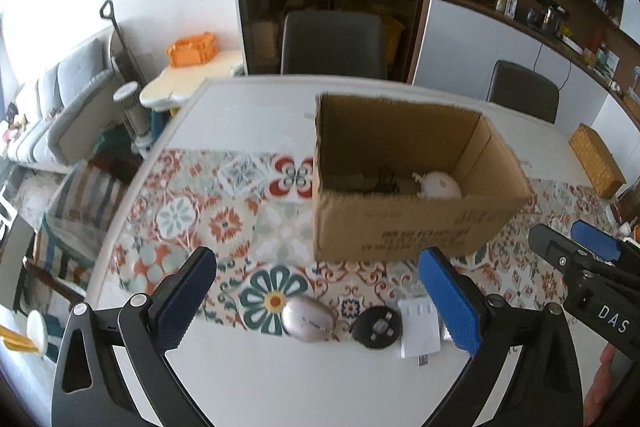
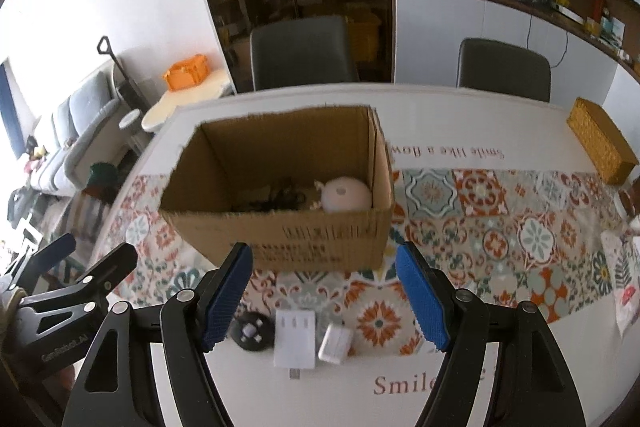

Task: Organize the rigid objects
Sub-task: 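Move both tools toward the black round charger and white plug adapter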

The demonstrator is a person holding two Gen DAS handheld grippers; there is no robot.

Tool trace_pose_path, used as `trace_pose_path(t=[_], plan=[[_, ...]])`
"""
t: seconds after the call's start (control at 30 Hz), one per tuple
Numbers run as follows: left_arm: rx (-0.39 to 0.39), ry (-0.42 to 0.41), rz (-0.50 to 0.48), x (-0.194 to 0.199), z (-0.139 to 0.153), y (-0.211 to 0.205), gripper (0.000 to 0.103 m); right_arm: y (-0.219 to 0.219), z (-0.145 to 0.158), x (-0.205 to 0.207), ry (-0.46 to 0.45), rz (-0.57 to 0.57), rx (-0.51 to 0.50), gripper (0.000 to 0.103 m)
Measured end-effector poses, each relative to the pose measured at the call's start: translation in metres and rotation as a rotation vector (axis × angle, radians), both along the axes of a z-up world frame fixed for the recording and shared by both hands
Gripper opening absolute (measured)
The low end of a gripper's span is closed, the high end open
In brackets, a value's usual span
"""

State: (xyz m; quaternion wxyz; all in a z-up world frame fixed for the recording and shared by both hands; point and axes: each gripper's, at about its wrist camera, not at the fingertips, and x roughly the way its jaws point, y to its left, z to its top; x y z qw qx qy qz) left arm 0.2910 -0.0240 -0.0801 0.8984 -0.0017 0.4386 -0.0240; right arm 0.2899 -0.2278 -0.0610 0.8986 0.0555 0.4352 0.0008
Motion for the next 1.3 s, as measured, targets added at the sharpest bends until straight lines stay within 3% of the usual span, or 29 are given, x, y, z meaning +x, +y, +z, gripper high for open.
trace_pose_path(t=[0.53, 0.73, 0.97, 1.3], plan=[[0.012, 0.15, -0.035, -0.011, -0.057, -0.011, 0.103, -0.003, -0.071, -0.015, 0.185, 0.001, 0.027, 0.072], [0.065, 0.17, -0.033, -0.01, -0.072, -0.015, 0.103, -0.005, -0.09, -0.014, 0.235, -0.001, 0.042, 0.07], [0.13, 0.178, -0.055, -0.012, -0.091, -0.022, 0.103, -0.006, -0.114, -0.01, 0.289, 0.005, 0.059, 0.066], [0.138, 0.23, -0.06, -0.002, -0.114, -0.024, 0.103, -0.004, -0.146, -0.002, 0.336, 0.005, 0.075, 0.052]])
